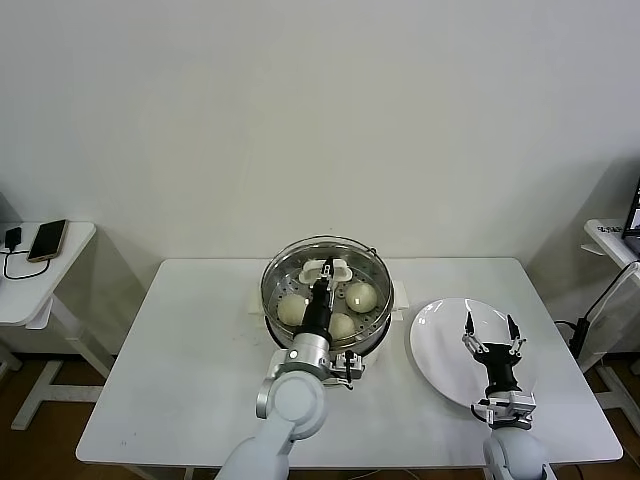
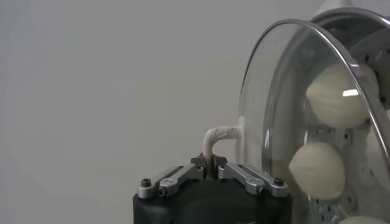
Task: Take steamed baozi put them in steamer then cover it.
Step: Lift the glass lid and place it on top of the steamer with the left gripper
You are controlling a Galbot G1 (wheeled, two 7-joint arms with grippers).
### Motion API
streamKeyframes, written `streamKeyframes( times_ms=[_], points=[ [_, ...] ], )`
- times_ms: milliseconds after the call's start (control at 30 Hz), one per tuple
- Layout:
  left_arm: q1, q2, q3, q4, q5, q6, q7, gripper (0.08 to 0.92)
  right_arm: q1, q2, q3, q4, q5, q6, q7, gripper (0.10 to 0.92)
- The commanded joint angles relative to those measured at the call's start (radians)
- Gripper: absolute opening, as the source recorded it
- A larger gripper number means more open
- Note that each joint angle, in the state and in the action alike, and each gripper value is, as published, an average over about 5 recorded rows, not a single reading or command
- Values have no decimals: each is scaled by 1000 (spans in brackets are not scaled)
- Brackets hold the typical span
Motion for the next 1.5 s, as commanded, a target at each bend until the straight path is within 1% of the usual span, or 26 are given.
streamKeyframes(
  times_ms=[33, 867, 967, 1167, 1333, 1433, 1500],
  points=[
    [-11, -13, 6, 60, 18, 1, -2, 184, 2, 2, 2, -3, -3, 1, 0, 823],
    [15, -18, -18, 50, 48, -23, 2, 191, 6, 1, 3, -13, -4, 8, 1, 823],
    [26, -14, -21, 28, 46, -23, 5, 243, 5, -1, 3, -13, -3, 8, 1, 823],
    [68, 6, -14, -53, 29, -18, 18, 414, 6, 3, 0, -11, -6, 8, 2, 823],
    [124, 49, 1, -158, 2, -14, 34, 541, 7, 6, -1, -8, -11, 7, 3, 823],
    [164, 83, 9, -231, -39, -10, 40, 577, 7, 8, -1, -6, -15, 6, 4, 823],
    [193, 108, 8, -302, -96, -8, 32, 590, 4, 7, -2, -2, -17, 5, 3, 823]
  ],
)
